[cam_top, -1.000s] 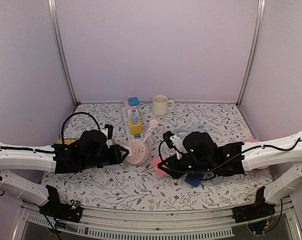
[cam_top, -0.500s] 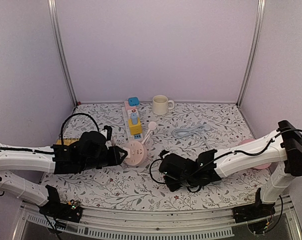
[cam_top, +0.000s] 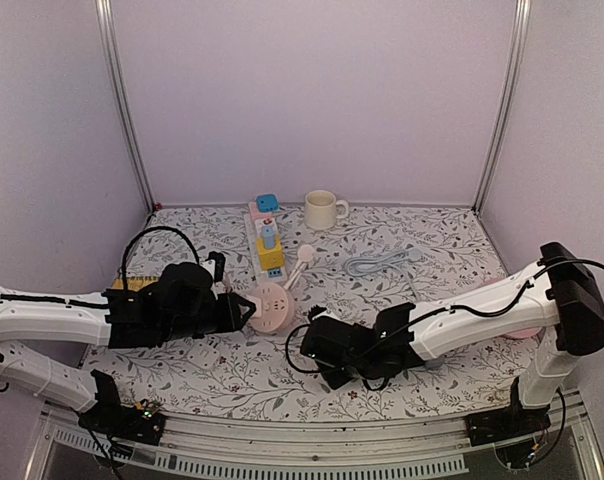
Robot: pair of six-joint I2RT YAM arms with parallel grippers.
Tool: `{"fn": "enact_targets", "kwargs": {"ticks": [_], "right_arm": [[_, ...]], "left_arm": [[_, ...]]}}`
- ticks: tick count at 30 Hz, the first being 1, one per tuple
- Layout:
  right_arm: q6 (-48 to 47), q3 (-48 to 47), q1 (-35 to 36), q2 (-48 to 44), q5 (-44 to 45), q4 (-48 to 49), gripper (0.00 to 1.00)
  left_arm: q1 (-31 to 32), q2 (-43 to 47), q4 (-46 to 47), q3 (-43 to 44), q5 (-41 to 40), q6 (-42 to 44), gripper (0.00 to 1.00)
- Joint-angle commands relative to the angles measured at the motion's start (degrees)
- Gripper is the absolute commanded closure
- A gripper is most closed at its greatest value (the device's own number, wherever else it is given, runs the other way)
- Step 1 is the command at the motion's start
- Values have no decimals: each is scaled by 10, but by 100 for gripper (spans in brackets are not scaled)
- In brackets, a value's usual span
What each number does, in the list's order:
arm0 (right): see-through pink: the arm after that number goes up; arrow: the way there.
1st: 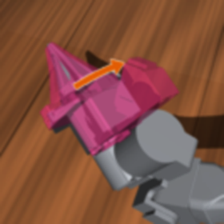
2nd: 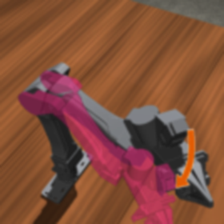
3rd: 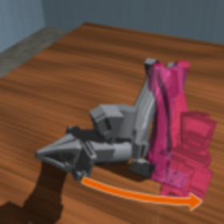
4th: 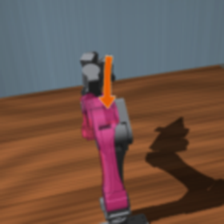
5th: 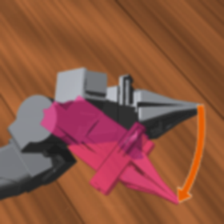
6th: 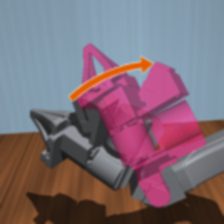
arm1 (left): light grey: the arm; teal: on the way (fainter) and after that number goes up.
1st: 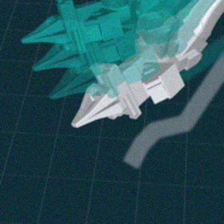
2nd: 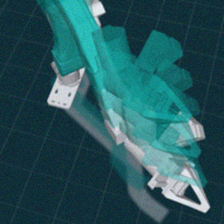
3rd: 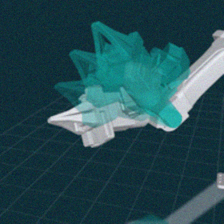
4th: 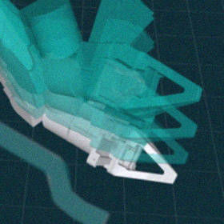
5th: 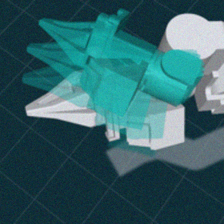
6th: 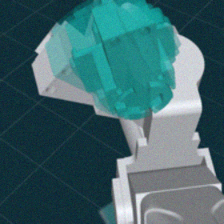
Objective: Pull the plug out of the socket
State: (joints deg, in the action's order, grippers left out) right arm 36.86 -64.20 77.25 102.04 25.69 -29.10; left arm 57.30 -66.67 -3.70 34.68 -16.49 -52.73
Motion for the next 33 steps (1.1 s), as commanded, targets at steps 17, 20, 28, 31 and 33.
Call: {"fn": "enact_targets", "kwargs": {"ticks": [17, 20, 28, 31, 33], "right_arm": [[-24, 5, -32, -95, -69, 143, 19], [-19, 15, -48, -112, -84, 185, 12], [41, 85, -99, -153, -143, 313, 11], [61, 109, -116, -164, -167, 357, 12], [69, 112, -123, -163, -181, 369, 14]], "left_arm": [[7, 1, 109, 1, 30, 26, 100], [16, -1, 116, 5, 31, 35, 100], [36, 2, 156, 5, 41, 60, 100], [43, 3, 173, 5, 49, 71, 100], [47, 2, 178, 9, 52, 77, 100]]}}
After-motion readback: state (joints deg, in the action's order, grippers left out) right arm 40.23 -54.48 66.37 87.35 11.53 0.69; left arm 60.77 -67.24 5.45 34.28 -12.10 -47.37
